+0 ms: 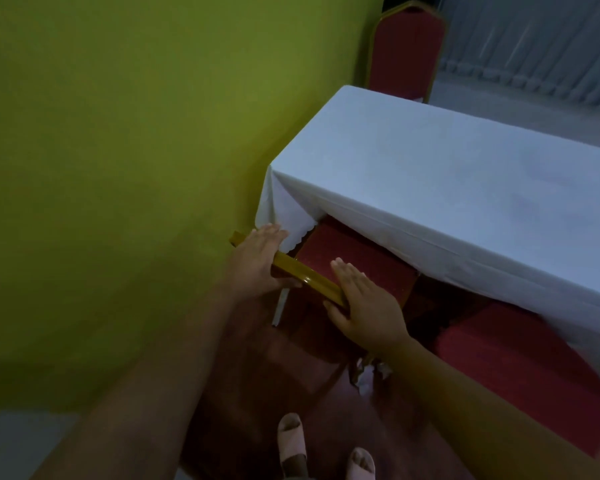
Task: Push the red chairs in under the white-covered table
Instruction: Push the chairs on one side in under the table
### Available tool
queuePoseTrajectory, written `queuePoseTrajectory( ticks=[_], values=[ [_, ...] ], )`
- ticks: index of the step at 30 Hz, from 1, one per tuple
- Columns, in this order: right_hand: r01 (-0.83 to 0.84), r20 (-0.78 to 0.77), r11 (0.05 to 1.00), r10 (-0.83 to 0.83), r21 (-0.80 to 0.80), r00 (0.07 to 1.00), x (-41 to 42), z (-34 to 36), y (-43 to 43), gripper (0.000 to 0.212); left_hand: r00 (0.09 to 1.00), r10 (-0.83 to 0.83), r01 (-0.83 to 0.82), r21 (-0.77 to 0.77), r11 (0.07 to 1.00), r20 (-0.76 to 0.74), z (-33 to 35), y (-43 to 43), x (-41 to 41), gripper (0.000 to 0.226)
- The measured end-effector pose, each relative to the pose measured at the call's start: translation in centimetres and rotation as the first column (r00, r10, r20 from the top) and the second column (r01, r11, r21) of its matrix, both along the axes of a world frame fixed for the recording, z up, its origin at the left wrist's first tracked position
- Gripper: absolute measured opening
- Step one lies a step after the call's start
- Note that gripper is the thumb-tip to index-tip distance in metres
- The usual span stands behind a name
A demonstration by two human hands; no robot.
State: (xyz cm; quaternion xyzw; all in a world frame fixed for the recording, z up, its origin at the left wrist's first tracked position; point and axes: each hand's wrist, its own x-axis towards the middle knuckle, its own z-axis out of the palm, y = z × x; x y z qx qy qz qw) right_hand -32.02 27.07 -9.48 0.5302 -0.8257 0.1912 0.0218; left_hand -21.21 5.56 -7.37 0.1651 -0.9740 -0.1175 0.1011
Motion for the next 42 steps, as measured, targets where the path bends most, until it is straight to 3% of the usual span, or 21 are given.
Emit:
queuePoseTrajectory(
  ticks=[7, 14, 26, 42],
  values=[
    [0.052, -0.045, 0.996, -0.049, 0.073, 0.998, -0.9, 0.0, -0.6, 0.069, 0.998, -0.015, 0.015, -0.007, 1.000, -0.054, -1.1, -0.7, -1.0, 0.105],
    [0.211, -0.006, 0.975, -0.211, 0.067, 0.978, 0.9, 0.4, -2.2, 0.074, 0.992, -0.008, 0.012, 0.033, 0.999, -0.127, -2.3, -0.8, -0.9, 0.101],
    [0.246, -0.054, 0.963, -0.242, 0.108, 0.969, -1.8, 0.6, -3.0, 0.077, 0.995, -0.007, 0.012, 0.046, 0.999, -0.102, -1.6, -1.5, -3.3, 0.104],
    [0.287, -0.007, 0.953, -0.288, 0.093, 0.958, -2.4, 0.5, -3.1, 0.082, 0.975, 0.098, -0.088, 0.057, 0.994, -0.198, -2.8, -0.8, -4.0, 0.099]
  ],
)
